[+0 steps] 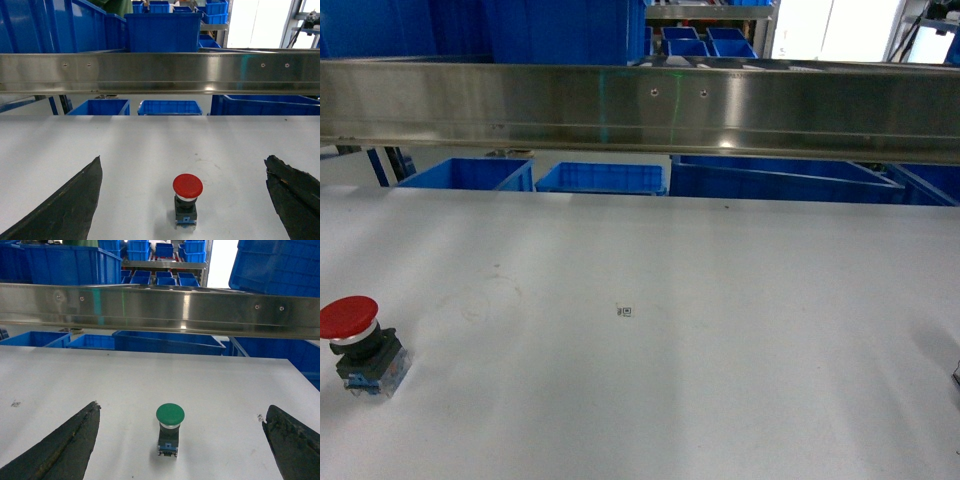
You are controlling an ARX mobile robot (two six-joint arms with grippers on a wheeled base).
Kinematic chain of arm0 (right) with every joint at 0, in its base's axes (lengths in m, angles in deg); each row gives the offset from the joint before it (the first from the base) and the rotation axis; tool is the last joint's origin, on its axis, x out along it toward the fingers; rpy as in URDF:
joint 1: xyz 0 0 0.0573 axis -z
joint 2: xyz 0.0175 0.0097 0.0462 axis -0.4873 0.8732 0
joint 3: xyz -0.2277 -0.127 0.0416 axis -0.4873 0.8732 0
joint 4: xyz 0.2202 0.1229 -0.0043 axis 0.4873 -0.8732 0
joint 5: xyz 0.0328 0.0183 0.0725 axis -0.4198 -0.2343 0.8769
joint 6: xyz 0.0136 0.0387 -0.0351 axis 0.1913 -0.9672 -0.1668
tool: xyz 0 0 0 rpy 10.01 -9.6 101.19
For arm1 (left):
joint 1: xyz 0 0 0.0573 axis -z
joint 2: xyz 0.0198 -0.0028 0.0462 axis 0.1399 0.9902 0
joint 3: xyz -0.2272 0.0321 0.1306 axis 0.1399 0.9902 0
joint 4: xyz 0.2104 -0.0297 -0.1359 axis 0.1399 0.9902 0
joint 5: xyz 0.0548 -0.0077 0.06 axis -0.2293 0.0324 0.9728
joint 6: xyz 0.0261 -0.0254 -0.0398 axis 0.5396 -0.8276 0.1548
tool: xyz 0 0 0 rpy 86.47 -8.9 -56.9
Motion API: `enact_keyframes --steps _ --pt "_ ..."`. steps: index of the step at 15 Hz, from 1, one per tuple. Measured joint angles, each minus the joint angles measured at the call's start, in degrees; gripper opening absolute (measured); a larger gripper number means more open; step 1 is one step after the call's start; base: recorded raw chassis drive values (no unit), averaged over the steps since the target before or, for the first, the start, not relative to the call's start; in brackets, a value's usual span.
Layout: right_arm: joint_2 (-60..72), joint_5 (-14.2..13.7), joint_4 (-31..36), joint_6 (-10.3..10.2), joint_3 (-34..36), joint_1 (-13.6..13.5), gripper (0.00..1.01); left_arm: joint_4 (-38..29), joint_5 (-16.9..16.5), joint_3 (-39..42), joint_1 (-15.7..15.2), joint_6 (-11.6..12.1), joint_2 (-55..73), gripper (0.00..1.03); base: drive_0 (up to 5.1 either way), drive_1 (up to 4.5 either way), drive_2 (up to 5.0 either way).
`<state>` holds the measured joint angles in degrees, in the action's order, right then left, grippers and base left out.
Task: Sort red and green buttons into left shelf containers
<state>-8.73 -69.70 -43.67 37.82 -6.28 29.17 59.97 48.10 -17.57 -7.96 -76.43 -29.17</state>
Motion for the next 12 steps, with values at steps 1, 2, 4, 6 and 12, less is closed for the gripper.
enact_keyframes --steps 1,2,4,6,12 --pt "0.00 0.00 0.02 0.00 0.00 0.00 0.98 0.00 0.00 0.00 0.00 0.00 0.00 0.98 0.0 0.00 0.0" --pt "0.00 0.00 0.02 0.00 0.00 0.00 0.98 0.00 0.00 0.00 0.00 0.00 0.00 0.98 0.0 0.00 0.0" --pt "0.00 0.00 0.02 0.00 0.00 0.00 0.98 0.00 0.00 0.00 0.00 0.00 0.00 0.98 0.0 0.00 0.0" --pt "0.00 0.00 0.02 0.00 0.00 0.00 0.98 0.00 0.00 0.00 0.00 0.00 0.00 0.98 0.0 0.00 0.0" --pt "0.00 0.00 0.02 0.00 0.00 0.00 0.98 0.00 0.00 0.00 0.00 0.00 0.00 0.98 0.0 0.00 0.0"
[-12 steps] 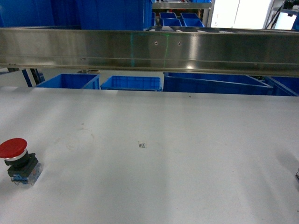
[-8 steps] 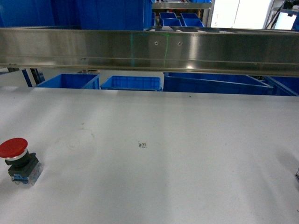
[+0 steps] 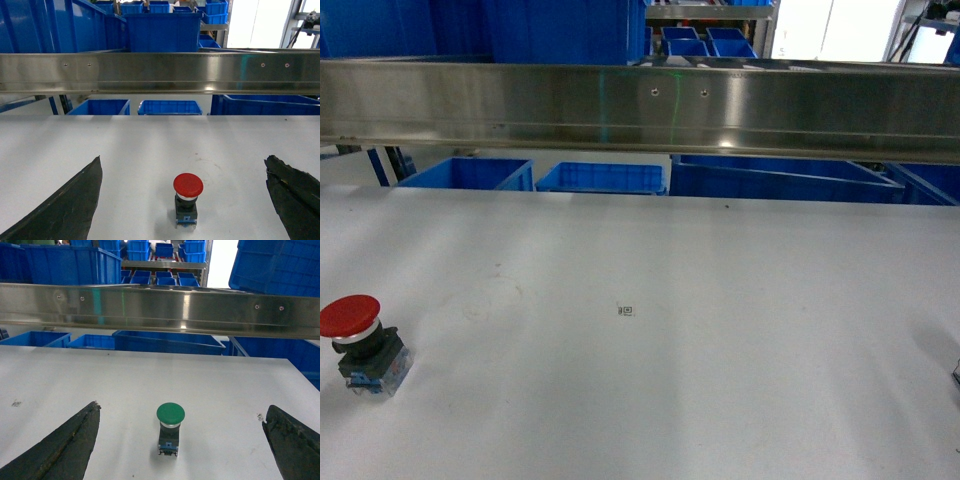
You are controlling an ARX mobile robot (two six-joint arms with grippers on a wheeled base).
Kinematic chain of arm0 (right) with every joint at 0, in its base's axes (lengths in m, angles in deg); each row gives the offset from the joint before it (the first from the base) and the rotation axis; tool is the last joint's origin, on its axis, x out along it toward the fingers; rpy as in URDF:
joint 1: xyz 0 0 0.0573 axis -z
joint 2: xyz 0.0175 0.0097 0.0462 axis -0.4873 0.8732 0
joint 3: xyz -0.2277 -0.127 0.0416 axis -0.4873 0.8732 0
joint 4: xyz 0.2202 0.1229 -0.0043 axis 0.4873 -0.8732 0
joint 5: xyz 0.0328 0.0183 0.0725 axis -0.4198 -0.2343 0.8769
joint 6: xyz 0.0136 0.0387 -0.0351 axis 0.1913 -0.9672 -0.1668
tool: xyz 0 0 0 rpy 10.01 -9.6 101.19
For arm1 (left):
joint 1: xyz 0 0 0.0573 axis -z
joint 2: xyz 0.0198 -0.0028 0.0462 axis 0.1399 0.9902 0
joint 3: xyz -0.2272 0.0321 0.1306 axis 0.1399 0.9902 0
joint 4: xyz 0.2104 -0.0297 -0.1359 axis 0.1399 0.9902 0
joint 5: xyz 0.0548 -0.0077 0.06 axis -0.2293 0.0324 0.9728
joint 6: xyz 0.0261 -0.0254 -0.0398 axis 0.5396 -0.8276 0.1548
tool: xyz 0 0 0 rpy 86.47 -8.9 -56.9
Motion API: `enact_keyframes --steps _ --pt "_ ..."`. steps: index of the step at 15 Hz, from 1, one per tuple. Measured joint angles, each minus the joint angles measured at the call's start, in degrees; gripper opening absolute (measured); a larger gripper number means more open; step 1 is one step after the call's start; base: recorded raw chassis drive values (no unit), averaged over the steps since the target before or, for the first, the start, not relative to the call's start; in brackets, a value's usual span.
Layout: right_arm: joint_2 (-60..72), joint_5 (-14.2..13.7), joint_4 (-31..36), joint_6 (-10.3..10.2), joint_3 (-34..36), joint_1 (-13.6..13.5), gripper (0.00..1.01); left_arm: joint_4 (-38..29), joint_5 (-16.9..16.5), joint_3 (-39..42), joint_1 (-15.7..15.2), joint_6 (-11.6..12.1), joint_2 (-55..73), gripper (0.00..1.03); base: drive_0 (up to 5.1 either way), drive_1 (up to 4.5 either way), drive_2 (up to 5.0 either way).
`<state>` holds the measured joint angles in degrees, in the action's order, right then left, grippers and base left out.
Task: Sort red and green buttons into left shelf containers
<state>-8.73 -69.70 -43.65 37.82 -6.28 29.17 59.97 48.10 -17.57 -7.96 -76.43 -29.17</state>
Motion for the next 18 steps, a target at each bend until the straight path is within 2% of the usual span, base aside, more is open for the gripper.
enact_keyframes --steps 12,13,14,15,16,18 --pt "0.00 0.00 0.00 0.00 0.00 0.00 0.98 0.00 0.00 0.00 0.00 0.00 0.00 0.98 0.0 0.00 0.0" --pt "0.37 0.66 0.37 -0.07 0.00 0.31 0.98 -0.04 -0.42 0.00 -0.07 0.00 0.00 0.98 0.0 0.00 0.0" --pt "2.62 5.88 0.20 -1.75 -0.11 3.48 0.98 -1.07 -0.50 0.09 0.70 0.55 -0.70 0.98 0.0 0.00 0.0" --pt "6.60 10.05 1.55 -4.35 -0.04 9.03 0.98 -1.38 -0.52 0.22 3.56 1.99 -1.01 0.98 0.0 0.00 0.0" --pt "7.80 10.05 3.96 -5.53 -0.04 10.14 0.98 1.99 -2.95 0.22 3.04 2.05 -1.01 0.98 0.0 0.00 0.0" --pt "7.67 5.88 4.31 -6.60 -0.02 1.66 0.98 -1.53 -6.69 0.20 -3.30 1.46 1.07 0.98 0.0 0.00 0.0"
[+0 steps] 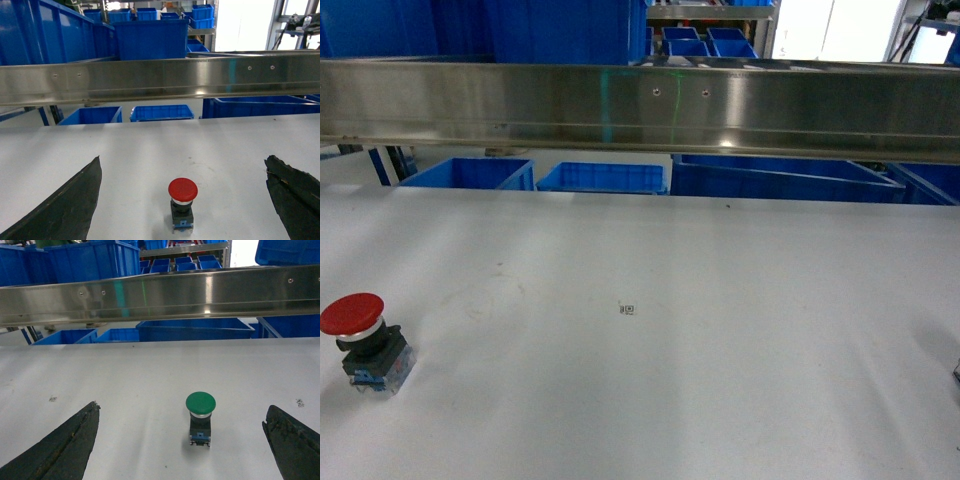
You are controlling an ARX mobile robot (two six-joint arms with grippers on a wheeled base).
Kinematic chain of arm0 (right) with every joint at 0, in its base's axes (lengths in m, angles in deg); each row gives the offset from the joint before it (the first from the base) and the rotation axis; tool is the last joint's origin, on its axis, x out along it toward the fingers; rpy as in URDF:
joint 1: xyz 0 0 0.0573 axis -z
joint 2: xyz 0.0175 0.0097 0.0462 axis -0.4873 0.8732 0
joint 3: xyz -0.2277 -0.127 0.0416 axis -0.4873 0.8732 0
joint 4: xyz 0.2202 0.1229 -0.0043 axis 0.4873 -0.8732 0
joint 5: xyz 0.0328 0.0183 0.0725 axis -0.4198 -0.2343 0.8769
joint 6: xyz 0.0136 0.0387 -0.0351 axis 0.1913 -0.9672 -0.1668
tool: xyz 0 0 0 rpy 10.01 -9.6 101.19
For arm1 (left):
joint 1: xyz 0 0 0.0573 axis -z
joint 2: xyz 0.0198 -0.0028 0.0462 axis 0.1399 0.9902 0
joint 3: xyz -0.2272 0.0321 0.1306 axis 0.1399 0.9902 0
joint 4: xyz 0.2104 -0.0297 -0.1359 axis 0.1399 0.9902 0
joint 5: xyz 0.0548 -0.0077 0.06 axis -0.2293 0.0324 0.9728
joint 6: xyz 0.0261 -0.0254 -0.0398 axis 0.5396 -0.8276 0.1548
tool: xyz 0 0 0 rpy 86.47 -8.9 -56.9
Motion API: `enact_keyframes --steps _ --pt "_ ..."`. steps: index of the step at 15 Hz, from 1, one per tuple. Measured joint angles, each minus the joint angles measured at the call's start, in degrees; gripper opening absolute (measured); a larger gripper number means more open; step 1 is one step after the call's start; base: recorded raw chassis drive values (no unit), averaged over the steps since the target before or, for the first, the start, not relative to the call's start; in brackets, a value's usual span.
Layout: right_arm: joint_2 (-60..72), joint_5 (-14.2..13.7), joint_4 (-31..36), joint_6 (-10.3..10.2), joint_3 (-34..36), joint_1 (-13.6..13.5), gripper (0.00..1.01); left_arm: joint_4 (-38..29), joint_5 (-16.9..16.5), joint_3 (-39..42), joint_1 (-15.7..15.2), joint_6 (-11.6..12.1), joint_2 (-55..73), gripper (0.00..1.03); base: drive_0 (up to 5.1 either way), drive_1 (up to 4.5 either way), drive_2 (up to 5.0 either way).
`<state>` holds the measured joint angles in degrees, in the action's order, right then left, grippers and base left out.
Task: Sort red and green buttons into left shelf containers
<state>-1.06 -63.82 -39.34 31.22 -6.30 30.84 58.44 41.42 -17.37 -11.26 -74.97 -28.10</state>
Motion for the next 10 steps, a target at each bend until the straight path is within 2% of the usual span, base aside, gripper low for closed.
enact_keyframes --steps 1,3,4,5,6,7,8,10 --pt "3.91 -2.05 4.26 -0.57 -0.02 -3.19 0.98 -2.80 -2.47 -0.09 -2.32 -1.11 4.50 0.98 0.0 0.00 0.0" --pt "23.04 -3.56 18.58 -1.92 -2.49 -6.69 0.98 -15.32 -4.02 -1.25 -3.96 -4.17 22.27 0.98 0.0 0.00 0.0" --pt "35.30 -4.37 25.55 -1.64 -7.74 -7.02 0.98 -21.55 -5.29 -5.99 -3.19 -5.16 34.53 0.98 0.0 0.00 0.0" --pt "47.21 -4.76 29.00 -0.94 -15.89 -6.93 0.98 -23.98 -6.49 -14.82 -2.47 -5.33 46.97 0.98 0.0 0.00 0.0" --pt "56.92 -7.06 30.62 -0.02 -23.10 -6.93 0.98 -21.66 -8.72 -22.82 -2.64 -5.33 56.74 0.98 0.0 0.00 0.0" --pt "66.51 -9.18 30.67 1.49 -30.05 -6.88 0.98 -20.15 -9.05 -29.55 -2.91 -5.35 66.58 0.98 0.0 0.00 0.0" --pt "71.49 -9.55 30.45 2.03 -32.13 -6.86 0.98 -20.00 -8.85 -31.61 -3.02 -5.44 72.24 0.98 0.0 0.00 0.0" --pt "72.78 -9.75 29.99 2.62 -31.39 -6.86 0.98 -18.91 -8.85 -30.16 -3.26 -5.55 73.59 0.98 0.0 0.00 0.0"
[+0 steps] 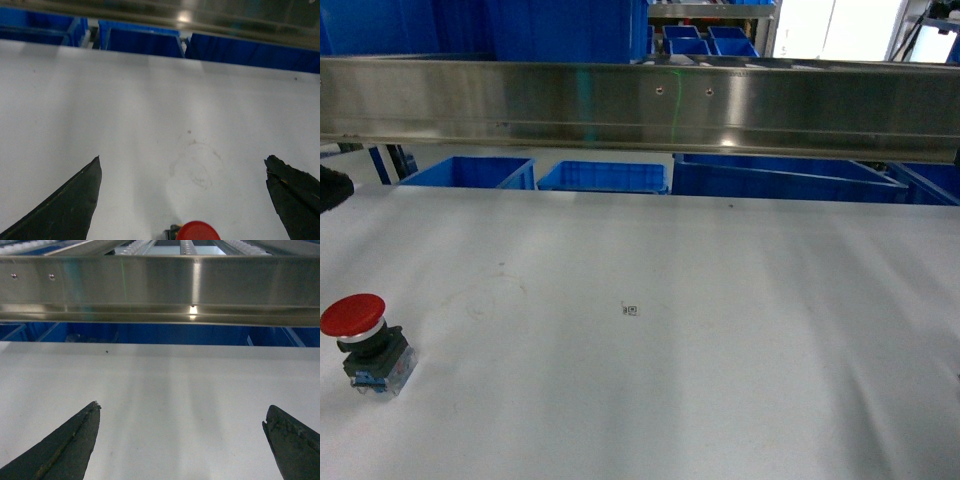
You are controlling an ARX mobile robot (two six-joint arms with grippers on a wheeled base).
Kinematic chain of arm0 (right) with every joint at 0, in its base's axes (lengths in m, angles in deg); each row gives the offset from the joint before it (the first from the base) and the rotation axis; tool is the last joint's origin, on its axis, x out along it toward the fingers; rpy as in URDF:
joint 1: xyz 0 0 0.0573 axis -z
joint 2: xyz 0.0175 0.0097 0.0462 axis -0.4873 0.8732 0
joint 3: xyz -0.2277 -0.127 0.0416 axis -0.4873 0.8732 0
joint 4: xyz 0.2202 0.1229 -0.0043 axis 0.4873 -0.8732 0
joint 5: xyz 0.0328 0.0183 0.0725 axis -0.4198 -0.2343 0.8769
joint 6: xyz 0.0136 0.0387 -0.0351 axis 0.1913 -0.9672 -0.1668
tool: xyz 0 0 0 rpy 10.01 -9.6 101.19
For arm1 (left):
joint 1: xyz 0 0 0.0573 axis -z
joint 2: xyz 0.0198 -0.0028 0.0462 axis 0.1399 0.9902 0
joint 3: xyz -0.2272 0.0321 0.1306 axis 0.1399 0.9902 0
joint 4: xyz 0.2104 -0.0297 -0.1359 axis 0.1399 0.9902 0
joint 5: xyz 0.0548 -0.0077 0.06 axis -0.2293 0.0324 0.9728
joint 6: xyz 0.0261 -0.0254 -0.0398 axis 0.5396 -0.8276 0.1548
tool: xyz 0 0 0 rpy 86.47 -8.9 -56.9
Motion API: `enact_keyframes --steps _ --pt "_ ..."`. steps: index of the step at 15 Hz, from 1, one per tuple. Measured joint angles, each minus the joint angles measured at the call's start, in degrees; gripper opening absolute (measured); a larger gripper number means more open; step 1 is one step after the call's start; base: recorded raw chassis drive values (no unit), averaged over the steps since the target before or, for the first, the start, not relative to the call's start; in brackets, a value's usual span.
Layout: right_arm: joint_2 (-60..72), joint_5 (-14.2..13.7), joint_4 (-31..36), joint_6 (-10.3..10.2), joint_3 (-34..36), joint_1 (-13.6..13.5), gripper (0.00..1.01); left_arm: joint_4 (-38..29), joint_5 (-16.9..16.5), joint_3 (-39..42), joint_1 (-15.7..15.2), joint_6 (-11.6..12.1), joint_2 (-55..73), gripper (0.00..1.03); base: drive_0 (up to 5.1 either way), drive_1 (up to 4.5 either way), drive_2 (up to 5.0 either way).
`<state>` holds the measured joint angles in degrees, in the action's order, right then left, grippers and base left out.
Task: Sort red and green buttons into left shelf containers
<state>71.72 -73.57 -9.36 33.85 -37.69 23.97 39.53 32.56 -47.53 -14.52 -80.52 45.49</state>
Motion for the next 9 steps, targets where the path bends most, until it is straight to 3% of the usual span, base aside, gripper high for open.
enact_keyframes --steps 2,3,6,9 --pt "-1.31 -0.13 0.72 0.26 0.02 0.04 0.98 -0.87 -0.07 -0.52 0.00 0.00 -1.29 0.98 0.0 0.00 0.0" --pt "-2.38 -0.44 1.01 0.42 2.10 1.31 0.98 -0.59 -0.22 -0.55 0.13 0.00 -1.25 0.98 0.0 0.00 0.0" --pt "-4.13 -3.82 3.56 3.48 10.95 3.58 0.98 -0.63 -0.07 -0.55 -0.02 0.00 -1.05 0.98 0.0 0.00 0.0" --pt "4.48 0.61 1.99 3.85 8.98 3.69 0.98 -0.68 -0.20 -0.55 0.11 0.00 -1.03 0.98 0.0 0.00 0.0"
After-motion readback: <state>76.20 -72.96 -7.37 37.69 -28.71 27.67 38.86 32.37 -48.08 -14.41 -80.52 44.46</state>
